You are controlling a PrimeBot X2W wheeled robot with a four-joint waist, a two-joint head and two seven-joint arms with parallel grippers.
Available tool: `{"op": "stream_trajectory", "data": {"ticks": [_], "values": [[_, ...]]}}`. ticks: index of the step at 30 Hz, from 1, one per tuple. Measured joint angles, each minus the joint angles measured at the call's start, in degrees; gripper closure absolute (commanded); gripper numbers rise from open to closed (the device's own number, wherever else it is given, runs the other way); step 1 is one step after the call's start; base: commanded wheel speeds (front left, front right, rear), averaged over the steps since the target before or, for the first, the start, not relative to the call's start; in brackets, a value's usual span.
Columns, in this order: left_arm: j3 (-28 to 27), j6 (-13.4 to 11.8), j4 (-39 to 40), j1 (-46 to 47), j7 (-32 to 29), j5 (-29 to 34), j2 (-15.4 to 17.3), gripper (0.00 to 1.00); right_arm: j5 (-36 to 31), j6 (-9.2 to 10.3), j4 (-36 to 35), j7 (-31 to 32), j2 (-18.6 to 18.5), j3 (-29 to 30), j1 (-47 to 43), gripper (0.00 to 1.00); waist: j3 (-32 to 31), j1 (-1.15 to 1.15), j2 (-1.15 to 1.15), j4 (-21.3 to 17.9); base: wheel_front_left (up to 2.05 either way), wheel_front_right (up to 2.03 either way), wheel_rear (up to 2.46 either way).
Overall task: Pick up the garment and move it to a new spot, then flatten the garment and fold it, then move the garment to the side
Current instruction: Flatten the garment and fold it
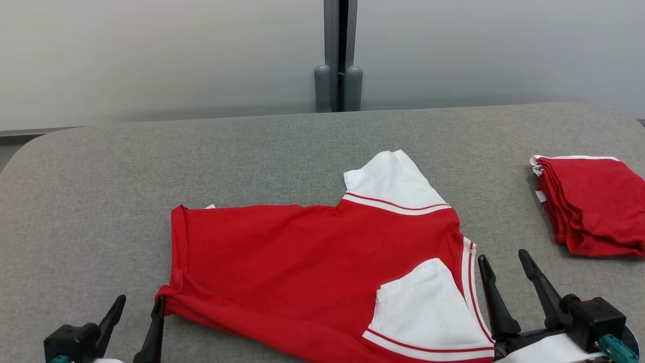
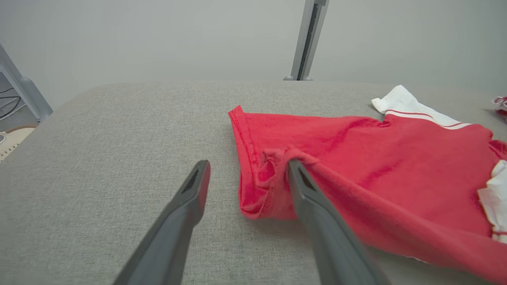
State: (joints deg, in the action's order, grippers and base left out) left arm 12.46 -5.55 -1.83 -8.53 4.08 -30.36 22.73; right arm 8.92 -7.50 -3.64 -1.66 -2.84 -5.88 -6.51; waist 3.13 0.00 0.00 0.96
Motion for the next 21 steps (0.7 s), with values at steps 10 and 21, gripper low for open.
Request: {"op": "stream_trajectory", "data": {"ticks": [10, 21], "values": [[0.2, 0.0, 3.8, -4.1, -7.2, -3.0, 2.5, 0.00, 0.5, 0.00, -0.2, 0.0, 0.0, 0.8, -0.7, 0.00, -0.5, 0.00, 0.00, 0.5, 0.00, 0.00, 0.00], [-1.0, -2.1, 8.9, -4.6, -6.9, -2.9, 3.1, 0.00, 0.5, 0.00, -0.2, 0.0, 0.0, 1.1, -1.2, 0.00, -1.1, 0.00, 0.00, 0.7, 0.00, 0.00, 0.00]]}}
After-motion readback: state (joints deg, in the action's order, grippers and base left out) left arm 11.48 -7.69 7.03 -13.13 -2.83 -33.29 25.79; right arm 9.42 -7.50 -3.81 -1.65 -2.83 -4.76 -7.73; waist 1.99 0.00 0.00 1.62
